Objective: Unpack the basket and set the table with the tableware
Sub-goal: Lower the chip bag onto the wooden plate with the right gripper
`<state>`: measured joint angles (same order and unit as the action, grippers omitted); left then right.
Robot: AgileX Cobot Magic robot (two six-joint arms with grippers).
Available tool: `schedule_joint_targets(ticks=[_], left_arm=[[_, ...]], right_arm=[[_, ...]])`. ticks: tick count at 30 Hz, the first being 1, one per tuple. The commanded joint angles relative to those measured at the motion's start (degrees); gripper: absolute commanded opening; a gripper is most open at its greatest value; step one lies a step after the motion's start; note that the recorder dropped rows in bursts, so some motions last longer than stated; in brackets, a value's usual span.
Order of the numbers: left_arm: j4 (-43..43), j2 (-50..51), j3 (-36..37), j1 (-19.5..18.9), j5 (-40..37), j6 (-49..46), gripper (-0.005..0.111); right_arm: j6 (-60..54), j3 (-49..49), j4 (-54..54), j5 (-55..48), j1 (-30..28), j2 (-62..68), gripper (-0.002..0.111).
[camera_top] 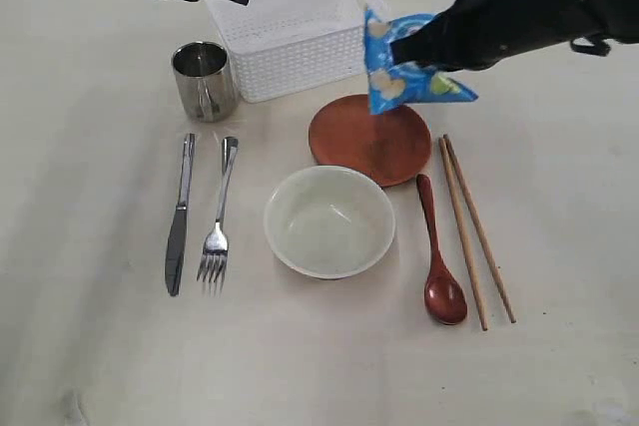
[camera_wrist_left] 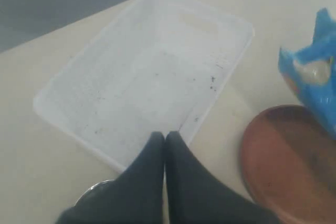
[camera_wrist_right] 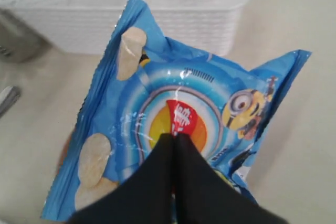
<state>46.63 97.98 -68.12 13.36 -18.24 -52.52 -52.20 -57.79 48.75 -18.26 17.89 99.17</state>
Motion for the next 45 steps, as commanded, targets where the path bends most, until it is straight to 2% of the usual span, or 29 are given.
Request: schedule_joint_targets(ticks=[1,4,14,26,37,40,44,45], left_arm=[[0.5,-0.7,0.3,-0.1,0.3,-0.2,0.0],[0.5,-0.7,0.3,-0.1,-0.1,-0.2,0.0],[0.6,-0.7,0.3,-0.1,-0.1,0.0,0.0],[0.6,-0.7,0.3,-0.1,-0.1,0.3,0.0],[0.6,-0.7,0.3,-0.1,-0.5,0.4,0.0],[0.6,-0.7,0.3,-0.1,-0.5,0.4,0.0],[0.6,-0.7,0.3,-0.1,-1.1,0.0,0.0],[0.5,-0.7,0.3,-0.1,-1.1,-0.1,0.0]], right_arm=[[-0.1,0.0,-0.2,-1.2,5.9,1.1,0.0],[0.4,0.0,-0.2,0.3,8.2,2.8,0.0],[3.8,0.0,-2.0,2.8,8.2,4.7,0.0],[23.8,0.0,-25.2,-0.7,8.2,4.7,0.0],[23.9,0.0,-25.3,-1.8,8.2,4.7,0.0],[23.9,0.0,-25.3,-1.9,8.2,4.7,0.017],[23.9,0.0,-25.3,-2.6,8.2,4.7,0.056],[23.9,0.0,-25.3,-2.0,8.2,4.7,0.06]])
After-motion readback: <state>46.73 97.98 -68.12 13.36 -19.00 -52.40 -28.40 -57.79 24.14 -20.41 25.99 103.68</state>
